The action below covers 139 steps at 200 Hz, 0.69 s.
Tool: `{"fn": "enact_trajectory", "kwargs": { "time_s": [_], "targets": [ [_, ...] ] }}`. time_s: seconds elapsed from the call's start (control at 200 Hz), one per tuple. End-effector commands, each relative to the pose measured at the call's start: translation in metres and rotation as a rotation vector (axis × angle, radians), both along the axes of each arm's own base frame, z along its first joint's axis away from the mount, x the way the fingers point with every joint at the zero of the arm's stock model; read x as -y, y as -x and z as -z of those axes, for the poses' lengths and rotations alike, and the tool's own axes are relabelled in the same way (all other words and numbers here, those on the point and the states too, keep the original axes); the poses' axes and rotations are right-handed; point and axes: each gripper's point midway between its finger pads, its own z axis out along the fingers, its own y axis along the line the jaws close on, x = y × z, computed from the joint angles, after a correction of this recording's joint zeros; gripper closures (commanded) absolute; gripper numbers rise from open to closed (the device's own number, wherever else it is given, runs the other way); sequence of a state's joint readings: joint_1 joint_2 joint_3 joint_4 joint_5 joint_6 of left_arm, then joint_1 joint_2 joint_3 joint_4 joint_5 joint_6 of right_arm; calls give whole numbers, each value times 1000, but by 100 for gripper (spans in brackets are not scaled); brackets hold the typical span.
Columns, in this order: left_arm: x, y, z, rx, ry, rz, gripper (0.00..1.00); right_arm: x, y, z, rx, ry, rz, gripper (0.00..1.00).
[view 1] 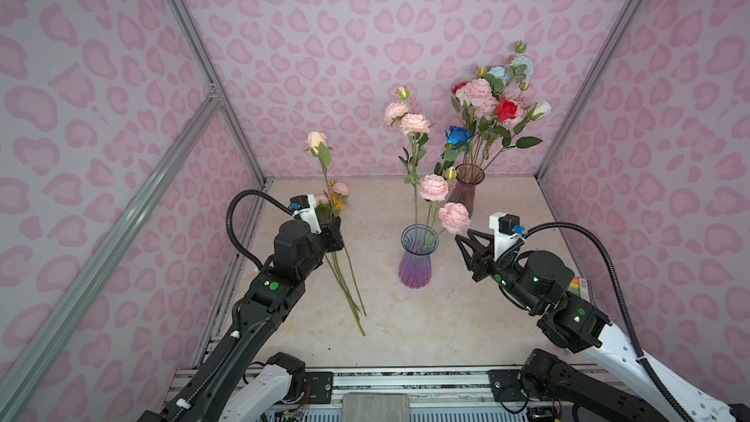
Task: Arrange the flowers into the vase
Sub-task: 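Lift the cream rose upright and carry it toward the blue-purple vase, then lower the cream rose stem into the blue-purple vase with the left gripper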
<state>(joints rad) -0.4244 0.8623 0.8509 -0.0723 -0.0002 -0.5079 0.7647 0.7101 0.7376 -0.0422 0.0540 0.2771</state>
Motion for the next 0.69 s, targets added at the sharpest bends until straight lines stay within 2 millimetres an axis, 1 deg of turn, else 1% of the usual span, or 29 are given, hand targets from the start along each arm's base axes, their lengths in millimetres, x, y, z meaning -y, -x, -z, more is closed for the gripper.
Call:
{"fn": "enact_trajectory", "kwargs": {
  "time_s": [0.0, 0.03, 0.045, 0.055, 0.11, 0.2, 0.32, 0.39, 0.415, 0.515, 0.585, 0.625, 0.69],
  "targets": [
    [19, 24, -75, 305, 18, 118, 97, -7, 5, -11, 50, -71, -52, 50],
    [23, 32, -89, 360, 28, 146, 97, -8, 5, -8, 49, -72, -56, 46],
    [25, 35, -92, 373, 27, 160, 97, -9, 4, -5, 44, -69, -56, 44],
    [26, 37, -100, 403, 36, 167, 97, -9, 3, -5, 43, -69, -54, 43],
    [32, 47, -121, 483, 49, 194, 97, -5, 0, 1, 21, -69, -25, 40],
    [42, 57, -147, 596, 51, 225, 97, 3, -4, 8, 6, -77, 23, 37],
    [64, 61, -178, 710, 43, 269, 97, 13, -5, 9, 15, -77, 64, 36],
    [84, 57, -190, 746, 25, 308, 97, 18, -5, 8, 19, -78, 83, 36],
    [90, 58, -197, 765, 26, 321, 97, 20, -5, 8, 20, -79, 91, 37],
    [113, 48, -208, 814, 21, 334, 97, 29, -6, 6, 19, -81, 120, 37],
    [131, 39, -208, 840, -14, 333, 97, 32, -4, 4, 22, -85, 125, 37],
    [142, 32, -205, 833, -27, 343, 97, 35, -3, 4, 25, -86, 130, 37],
    [155, 22, -198, 820, -32, 357, 97, 38, -2, 2, 27, -83, 137, 38]
  ]
}}
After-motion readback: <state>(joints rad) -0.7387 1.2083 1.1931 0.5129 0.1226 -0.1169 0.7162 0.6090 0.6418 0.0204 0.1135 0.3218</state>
